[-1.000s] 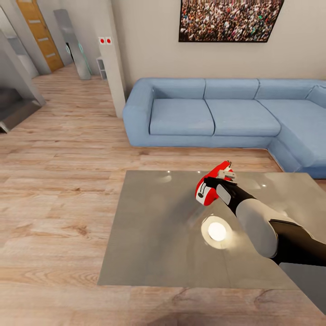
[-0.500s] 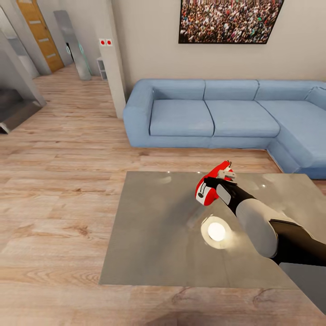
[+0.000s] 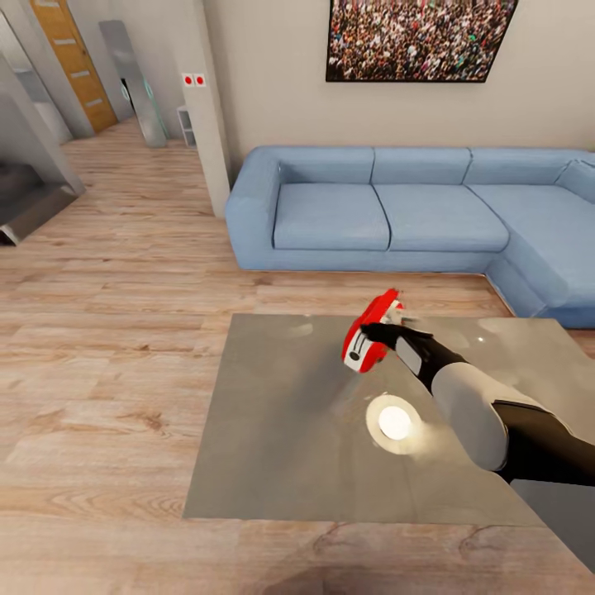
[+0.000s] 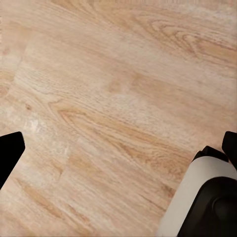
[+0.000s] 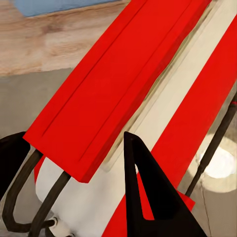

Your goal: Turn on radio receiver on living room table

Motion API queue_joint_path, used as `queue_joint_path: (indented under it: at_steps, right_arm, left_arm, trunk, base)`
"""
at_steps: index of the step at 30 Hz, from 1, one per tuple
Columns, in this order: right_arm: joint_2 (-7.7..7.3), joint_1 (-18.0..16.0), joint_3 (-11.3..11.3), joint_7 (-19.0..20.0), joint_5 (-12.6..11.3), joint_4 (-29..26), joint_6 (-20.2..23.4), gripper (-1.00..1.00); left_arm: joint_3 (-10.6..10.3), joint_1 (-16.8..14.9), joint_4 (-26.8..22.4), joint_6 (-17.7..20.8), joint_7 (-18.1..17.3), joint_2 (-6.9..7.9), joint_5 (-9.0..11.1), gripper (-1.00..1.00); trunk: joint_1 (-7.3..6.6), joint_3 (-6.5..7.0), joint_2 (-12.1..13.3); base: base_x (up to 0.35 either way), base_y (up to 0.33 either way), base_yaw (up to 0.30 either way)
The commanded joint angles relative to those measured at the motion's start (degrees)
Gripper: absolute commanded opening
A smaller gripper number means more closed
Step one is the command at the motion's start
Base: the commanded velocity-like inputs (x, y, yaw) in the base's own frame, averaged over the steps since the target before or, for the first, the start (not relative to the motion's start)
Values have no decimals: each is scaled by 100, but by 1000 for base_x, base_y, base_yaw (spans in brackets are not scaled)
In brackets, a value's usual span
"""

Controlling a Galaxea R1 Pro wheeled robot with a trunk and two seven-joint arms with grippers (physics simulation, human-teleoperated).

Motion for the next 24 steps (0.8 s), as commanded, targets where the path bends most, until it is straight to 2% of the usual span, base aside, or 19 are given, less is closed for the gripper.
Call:
queue_joint_path:
  at_steps: [1, 2, 4, 6, 12, 16, 18, 19, 21, 22, 24]
  right_arm:
    - [-3, -1, -20, 165, 232, -2, 2, -100]
    - [-3, 0, -19, 241, 338, -2, 3, -100]
    - [-4, -1, -24, 522, 712, -2, 0, -100]
    - [-5, -1, -26, 707, 874, -2, 0, -100]
    - [-19, 0, -28, 1306, 1023, -2, 3, -100]
    - [-200, 1, -29, 2009, 1043, -2, 7, -100]
    - [-322, -1, -28, 2742, 1050, -2, 17, -100]
    - [-357, -1, -28, 2956, 1051, -2, 20, -100]
    - [-523, 1, -28, 3805, 1053, -2, 32, -100]
    - [-567, 1, -28, 3999, 1054, -2, 35, -100]
    - [-746, -1, -27, 4699, 1054, -2, 44, -100]
  left_arm:
    - [0, 0, 1, 0, 0, 0, 0, 100]
    - [0, 0, 2, 0, 0, 0, 0, 100]
    - [0, 0, 3, 0, 0, 0, 0, 100]
    - [0, 0, 6, 0, 0, 0, 0, 100]
    - [0, 0, 5, 0, -7, 0, 0, 100]
    - [0, 0, 6, 0, -8, 0, 0, 100]
    - [-1, 0, 7, 0, -14, 0, 0, 100]
    - [-1, 0, 7, 0, -15, 0, 0, 100]
    - [-3, 0, 6, 0, -19, 0, 0, 100]
    - [-3, 0, 7, 0, -21, 0, 0, 100]
    - [-3, 0, 7, 0, -27, 0, 0, 100]
  trunk:
    - [-23, 19, 42]
    - [-45, 37, 82]
    - [-89, 72, 162]
    - [-132, 108, 242]
    - [-264, 216, 483]
    - [-352, 288, 643]
    - [-396, 324, 723]
    - [-418, 342, 763]
    - [-462, 378, 844]
    - [-484, 396, 884]
    - [-528, 432, 964]
  base:
    - [0, 0, 0]
    - [0, 0, 0]
    - [0, 0, 0]
    - [0, 0, 0]
    - [0, 0, 0]
    - [0, 0, 0]
    - [0, 0, 0]
    - [0, 0, 0]
    - [0, 0, 0]
    - [0, 0, 0]
    - [0, 0, 0]
